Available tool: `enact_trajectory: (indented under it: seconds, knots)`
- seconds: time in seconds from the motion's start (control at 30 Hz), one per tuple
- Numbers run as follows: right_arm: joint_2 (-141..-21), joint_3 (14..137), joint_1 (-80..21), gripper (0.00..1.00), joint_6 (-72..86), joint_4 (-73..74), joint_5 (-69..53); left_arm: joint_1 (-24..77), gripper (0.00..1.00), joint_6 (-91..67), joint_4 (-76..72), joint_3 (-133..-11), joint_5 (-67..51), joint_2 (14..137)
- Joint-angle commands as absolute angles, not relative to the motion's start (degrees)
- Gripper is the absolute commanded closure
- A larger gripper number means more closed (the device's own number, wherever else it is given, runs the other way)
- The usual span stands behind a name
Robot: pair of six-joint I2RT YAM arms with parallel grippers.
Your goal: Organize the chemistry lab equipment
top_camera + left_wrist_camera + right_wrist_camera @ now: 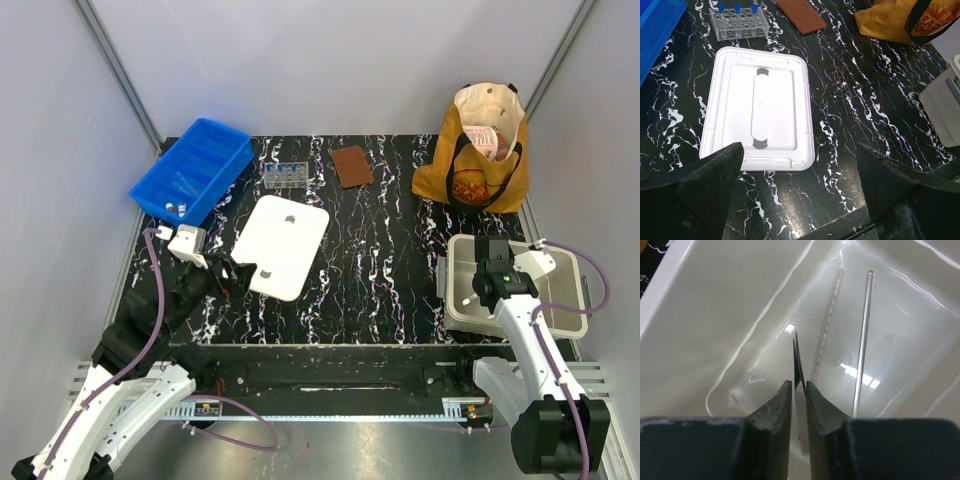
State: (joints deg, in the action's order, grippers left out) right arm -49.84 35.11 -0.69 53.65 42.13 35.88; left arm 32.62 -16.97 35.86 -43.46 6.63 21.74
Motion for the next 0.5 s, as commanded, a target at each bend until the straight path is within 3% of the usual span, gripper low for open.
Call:
enact_trajectory:
  seconds: [0.0, 0.2, 0.47]
  knots:
    - [-50.01, 35.77, -0.44, 0.73, 54.32, 38.85, 36.91, 32.87, 0.01, -17.23, 32.43, -43.51, 5.98, 21.27]
    - [-49.05, 38.05, -0.44, 0.68, 50.98, 40.16, 37.35, 32.87, 0.01, -17.14, 32.43, -43.59, 5.80, 21.62]
    - [-45.52, 50.87, -0.44, 0.63, 37.45, 43.05, 30.85, 32.87, 0.01, -17.14, 32.87, -43.59, 5.89, 23.73]
